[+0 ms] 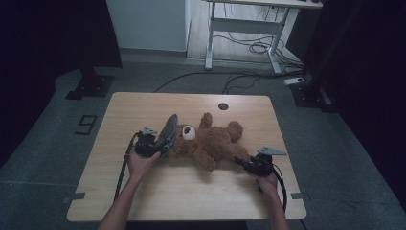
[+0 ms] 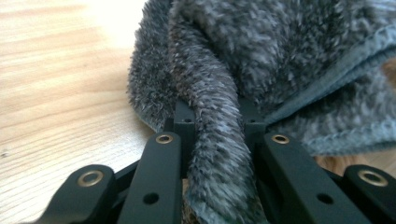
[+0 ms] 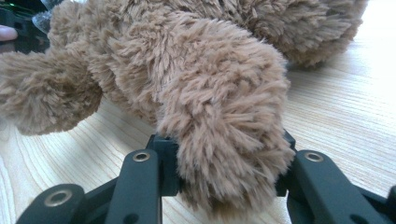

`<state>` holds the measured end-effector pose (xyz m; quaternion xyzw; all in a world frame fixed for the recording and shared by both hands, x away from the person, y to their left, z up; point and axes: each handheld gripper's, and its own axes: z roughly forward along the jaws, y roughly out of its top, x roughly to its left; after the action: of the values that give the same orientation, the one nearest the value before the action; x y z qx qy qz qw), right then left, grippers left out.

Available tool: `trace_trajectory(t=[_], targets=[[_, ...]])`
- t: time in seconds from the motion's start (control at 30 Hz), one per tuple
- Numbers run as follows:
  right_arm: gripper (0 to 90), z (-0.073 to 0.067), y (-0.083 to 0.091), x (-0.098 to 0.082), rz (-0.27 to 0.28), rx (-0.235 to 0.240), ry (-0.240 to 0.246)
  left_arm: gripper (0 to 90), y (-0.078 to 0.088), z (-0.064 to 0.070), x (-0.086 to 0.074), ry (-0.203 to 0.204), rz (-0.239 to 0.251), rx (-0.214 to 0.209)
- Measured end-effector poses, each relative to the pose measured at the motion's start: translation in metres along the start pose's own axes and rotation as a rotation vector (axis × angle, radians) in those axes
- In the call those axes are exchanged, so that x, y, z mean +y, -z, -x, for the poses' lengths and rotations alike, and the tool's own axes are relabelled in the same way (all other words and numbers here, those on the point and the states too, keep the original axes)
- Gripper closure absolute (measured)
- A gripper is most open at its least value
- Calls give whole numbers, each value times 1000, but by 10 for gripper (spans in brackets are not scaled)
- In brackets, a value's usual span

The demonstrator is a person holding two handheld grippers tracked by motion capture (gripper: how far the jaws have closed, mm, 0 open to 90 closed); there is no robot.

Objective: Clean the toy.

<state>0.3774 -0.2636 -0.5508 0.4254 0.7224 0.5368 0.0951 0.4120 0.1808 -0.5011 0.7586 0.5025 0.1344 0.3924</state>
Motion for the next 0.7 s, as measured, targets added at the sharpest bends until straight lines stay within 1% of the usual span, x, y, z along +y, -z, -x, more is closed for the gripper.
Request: trace_trajectory(t=[0.03,0.1,0.13,0.2,0.3,0.33,0.37,0.4,0.47,0.5,0.53,0.6,0.63,0.7], targets=[[593,1,0,0,0,-1,-2,754,4,1,3,-3,18,-2],[593,2,0,0,3,-2,-3,754,17,7,13,-30,60,-11],[593,2,0,0,3,-2,-3,754,23,13,21,-54,82,-13],[593,1,0,1,-1,-5,1,753,30,23,33,-83,109,-18],[593,1,1,1,-1,-5,2,753,34,42,51,-134,134,-34],[593,1,1,1,-3,-5,4,753,32,50,58,-151,135,-43],[593,0,1,1,-4,-6,5,752,31,54,62,-162,131,-48],[593,0,1,1,-4,-6,5,752,27,63,69,-182,130,-54],[593,0,1,1,-4,-6,5,751,21,70,75,-204,120,-55],[593,1,1,1,-4,-6,7,751,15,75,79,-210,107,-56],[593,1,2,1,-5,-6,8,749,8,78,81,-220,86,-51],[592,1,2,1,-2,-8,11,746,-3,79,81,-221,60,-36],[591,1,2,1,0,-7,14,745,-7,77,79,-207,63,-39],[589,0,3,1,2,-6,24,746,-9,72,76,-171,80,-56]])
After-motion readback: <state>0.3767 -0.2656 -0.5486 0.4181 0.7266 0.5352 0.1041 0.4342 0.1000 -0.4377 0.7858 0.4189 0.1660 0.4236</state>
